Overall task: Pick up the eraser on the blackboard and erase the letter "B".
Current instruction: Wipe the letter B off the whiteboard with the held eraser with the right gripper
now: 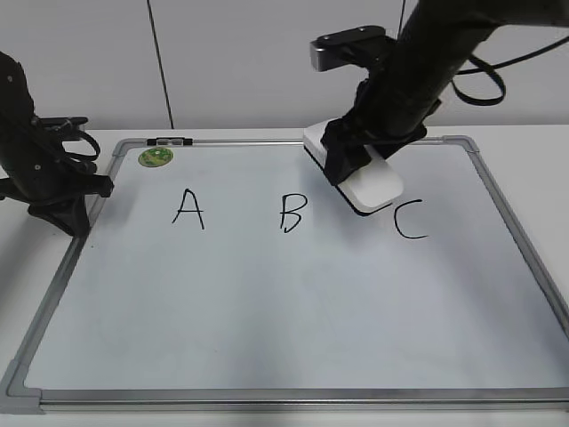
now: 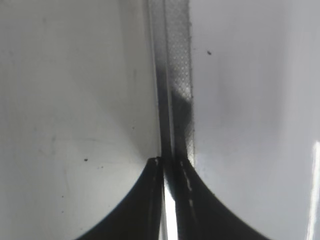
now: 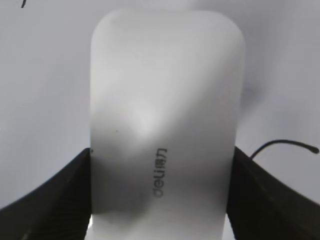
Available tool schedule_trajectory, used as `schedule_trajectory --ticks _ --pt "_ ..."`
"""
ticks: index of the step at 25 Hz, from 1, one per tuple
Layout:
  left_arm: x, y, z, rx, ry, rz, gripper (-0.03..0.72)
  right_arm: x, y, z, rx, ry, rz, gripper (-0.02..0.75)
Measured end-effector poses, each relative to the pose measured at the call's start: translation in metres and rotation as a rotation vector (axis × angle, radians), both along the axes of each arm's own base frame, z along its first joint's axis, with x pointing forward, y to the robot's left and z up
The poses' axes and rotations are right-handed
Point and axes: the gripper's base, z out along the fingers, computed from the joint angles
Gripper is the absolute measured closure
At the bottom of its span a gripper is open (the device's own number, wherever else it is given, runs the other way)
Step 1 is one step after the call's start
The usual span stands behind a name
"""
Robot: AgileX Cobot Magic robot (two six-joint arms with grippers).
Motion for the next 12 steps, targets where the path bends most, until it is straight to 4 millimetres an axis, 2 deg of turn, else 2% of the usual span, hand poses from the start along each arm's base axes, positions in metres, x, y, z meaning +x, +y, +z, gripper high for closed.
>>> schedule_trajectory --ticks 2,9,12 --pt "0.0 0.0 0.0 0.0 0.002 0.0 0.648 0.005 0.003 -0.005 -0.003 0.001 0.002 0.205" --pt "0.0 0.0 0.0 -0.003 0.0 0.002 0.648 0.035 0.013 -0.05 -0.033 0.027 0.003 0.205" --pt "0.0 0.0 0.0 -0.006 0.002 0.005 0.648 0.043 0.016 -0.062 -0.036 0.022 0.002 0.205"
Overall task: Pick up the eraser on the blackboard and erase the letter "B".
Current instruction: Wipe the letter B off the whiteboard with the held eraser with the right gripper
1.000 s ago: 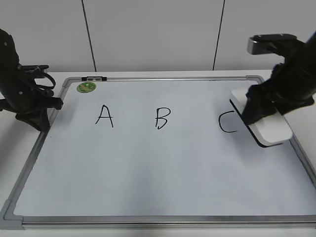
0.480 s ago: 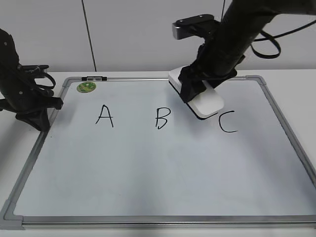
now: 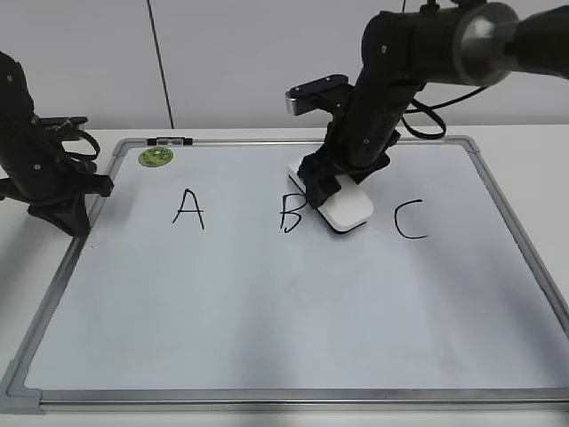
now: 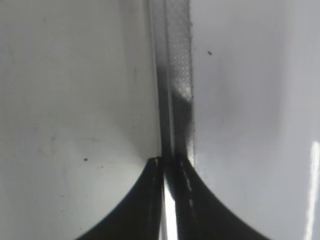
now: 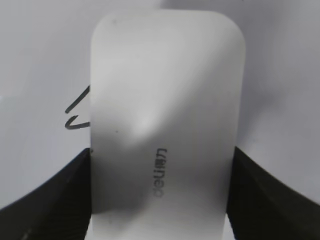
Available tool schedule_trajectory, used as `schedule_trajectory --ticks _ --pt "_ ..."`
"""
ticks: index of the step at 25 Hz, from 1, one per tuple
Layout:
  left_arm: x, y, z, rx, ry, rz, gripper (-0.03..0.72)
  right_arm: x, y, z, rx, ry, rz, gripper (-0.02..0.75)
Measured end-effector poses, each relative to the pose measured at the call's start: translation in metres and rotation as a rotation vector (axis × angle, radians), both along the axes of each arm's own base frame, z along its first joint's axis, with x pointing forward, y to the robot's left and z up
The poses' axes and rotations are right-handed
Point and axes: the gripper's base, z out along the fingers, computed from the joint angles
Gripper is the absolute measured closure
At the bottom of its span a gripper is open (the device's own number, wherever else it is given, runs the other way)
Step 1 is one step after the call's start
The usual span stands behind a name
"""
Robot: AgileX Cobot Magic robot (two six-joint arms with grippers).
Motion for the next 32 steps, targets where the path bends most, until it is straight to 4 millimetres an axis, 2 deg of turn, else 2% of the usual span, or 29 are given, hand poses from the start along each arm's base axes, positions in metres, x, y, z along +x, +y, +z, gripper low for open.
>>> schedule_trajectory --ticks 10,21,32 --pt "0.0 0.0 0.0 -0.005 0.001 0.004 0.648 0.011 0.013 -0.026 0.008 -0.071 0.013 0.205" --pt "0.0 0.0 0.0 -0.005 0.002 0.004 0.648 0.022 0.015 -0.027 -0.003 -0.208 0.029 0.205" --pt "0.0 0.0 0.0 -0.005 0.002 0.004 0.648 0.023 0.015 -0.037 -0.014 -0.178 0.031 0.206"
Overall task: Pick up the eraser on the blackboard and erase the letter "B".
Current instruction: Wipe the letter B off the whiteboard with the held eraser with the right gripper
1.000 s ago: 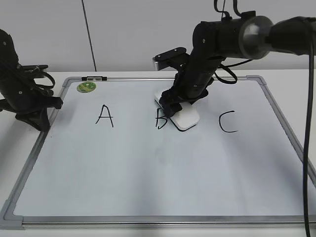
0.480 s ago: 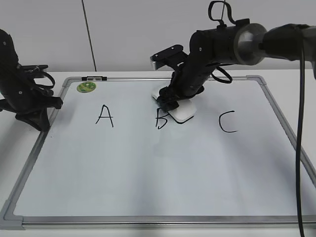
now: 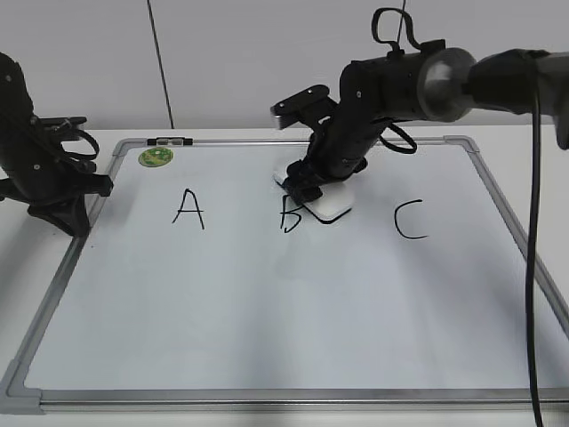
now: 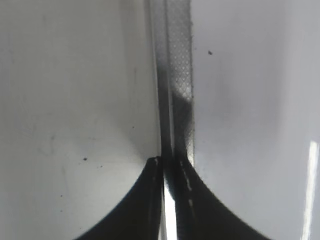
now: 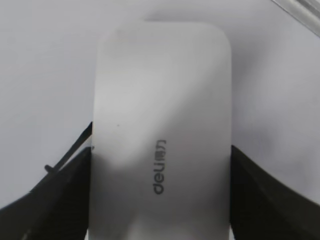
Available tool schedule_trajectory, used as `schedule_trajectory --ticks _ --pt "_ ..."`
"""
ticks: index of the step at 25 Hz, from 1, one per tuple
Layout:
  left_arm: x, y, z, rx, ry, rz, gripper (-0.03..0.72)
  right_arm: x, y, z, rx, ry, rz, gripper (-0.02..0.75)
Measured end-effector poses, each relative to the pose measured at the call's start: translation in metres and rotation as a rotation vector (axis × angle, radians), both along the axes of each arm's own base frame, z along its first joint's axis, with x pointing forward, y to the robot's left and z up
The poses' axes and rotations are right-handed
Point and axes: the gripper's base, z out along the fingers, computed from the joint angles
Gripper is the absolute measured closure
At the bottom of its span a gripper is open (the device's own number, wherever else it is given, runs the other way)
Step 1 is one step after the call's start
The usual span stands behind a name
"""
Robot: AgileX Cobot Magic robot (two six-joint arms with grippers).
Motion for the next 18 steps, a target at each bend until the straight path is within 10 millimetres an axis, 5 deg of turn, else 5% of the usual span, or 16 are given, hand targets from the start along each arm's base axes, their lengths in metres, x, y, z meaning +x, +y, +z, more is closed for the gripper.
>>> schedule_trajectory --ticks 8,18 --pt "0.0 0.0 0.0 0.002 0.0 -0.001 0.648 -0.009 0.011 -0.002 -0.008 0.064 0.027 0.206" --pt "0.0 0.0 0.0 0.002 0.0 -0.001 0.648 -0.052 0.08 -0.002 -0.054 0.071 0.223 0.206"
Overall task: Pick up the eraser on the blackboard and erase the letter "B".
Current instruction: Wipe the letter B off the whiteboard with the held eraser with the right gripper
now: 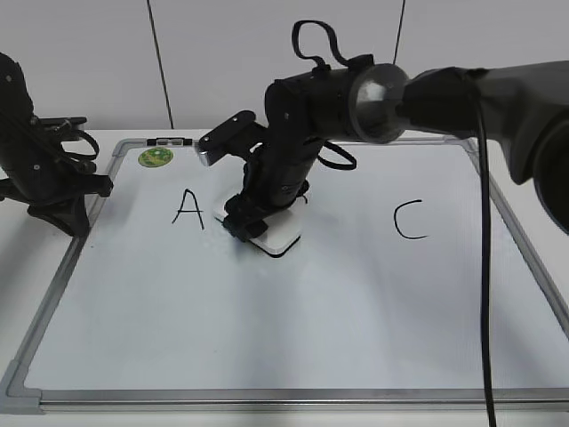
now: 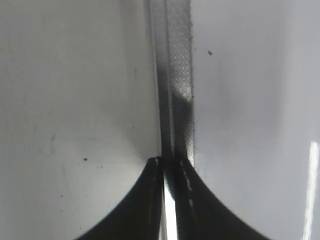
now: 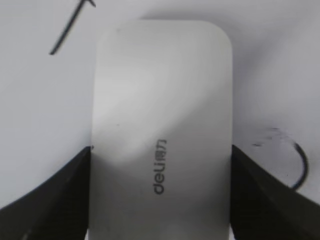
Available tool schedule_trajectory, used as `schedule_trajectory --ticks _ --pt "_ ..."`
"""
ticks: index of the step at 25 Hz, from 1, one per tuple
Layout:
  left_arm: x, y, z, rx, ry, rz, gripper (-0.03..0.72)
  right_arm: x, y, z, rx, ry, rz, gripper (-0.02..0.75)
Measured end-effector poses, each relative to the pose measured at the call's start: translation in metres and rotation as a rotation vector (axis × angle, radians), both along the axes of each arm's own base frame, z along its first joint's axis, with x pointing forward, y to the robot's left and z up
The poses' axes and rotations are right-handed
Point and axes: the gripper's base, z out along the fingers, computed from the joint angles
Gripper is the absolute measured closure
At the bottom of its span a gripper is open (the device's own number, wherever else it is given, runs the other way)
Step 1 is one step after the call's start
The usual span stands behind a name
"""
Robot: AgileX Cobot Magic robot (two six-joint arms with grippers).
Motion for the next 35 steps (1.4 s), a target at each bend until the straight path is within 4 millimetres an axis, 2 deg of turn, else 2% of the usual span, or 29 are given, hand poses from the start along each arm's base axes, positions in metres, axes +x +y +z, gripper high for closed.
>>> schedule_trajectory --ticks 4,9,21,29,35 --pt "0.0 0.0 0.0 0.0 0.0 0.0 0.648 0.0 0.0 0.0 -0.006 -0.006 0.003 0.206" --pt "0.0 0.0 0.0 0.001 -0.002 -0.001 0.647 0.009 -0.013 0.0 0.016 0.011 -0.074 0.206" --pt "0.0 0.0 0.0 0.002 -0.002 -0.001 0.647 0.045 -0.074 0.001 -0.061 -0.067 -0.307 0.206" --pt "0.0 0.0 0.0 0.003 -0.002 -0.002 0.647 0.048 -0.082 0.002 -0.091 -0.088 -0.361 0.207" --pt "0.0 0.0 0.0 0.003 0.0 -0.002 0.647 0.046 -0.095 0.013 -0.181 -0.098 -0.403 0.207"
